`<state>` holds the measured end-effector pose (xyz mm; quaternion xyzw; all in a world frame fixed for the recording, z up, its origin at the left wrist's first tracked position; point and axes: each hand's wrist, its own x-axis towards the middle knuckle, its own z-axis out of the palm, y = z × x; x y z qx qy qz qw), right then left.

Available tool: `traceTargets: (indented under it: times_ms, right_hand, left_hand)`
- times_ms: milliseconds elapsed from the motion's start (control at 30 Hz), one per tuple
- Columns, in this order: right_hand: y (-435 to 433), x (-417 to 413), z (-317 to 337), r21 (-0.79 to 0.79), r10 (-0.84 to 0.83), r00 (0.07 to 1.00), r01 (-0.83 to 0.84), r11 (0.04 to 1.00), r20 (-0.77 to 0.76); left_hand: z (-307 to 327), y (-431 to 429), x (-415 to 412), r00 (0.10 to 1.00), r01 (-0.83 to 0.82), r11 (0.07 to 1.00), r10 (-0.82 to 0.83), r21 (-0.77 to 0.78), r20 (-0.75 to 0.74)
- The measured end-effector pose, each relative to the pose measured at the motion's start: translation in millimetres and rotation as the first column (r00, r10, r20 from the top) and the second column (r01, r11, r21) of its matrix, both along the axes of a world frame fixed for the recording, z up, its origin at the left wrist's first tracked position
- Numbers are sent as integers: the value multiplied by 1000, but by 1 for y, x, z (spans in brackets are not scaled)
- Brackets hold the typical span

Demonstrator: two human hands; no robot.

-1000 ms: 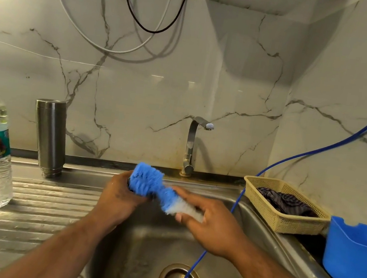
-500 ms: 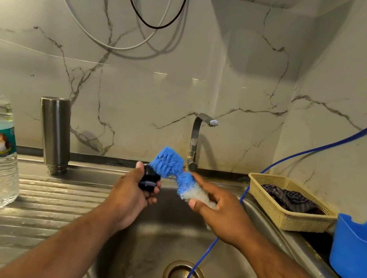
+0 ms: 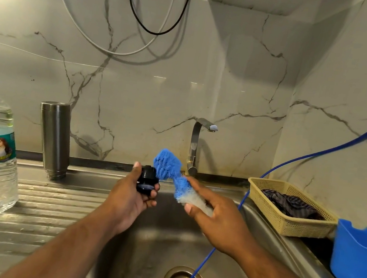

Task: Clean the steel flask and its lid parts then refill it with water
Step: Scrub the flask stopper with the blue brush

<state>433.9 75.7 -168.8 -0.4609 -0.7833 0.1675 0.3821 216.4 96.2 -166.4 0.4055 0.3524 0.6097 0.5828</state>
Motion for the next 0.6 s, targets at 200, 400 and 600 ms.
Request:
traceTargets:
  times_ms: [200,400,600]
  right_hand:
    - [1,2,0,-25,37,999,-37,999,-5]
    - [-1,4,1,-45,50,997,-53,998,-66]
    - [-5,-8,3,-15,67,995,-68,998,-68]
  left_hand:
    - [-3,-5,4,989,-32,999,36,29,-145]
    - [8,-5,5,998,-63,996,64,56,-13]
    - [2,-16,25,992,-37,999,38,15,-118]
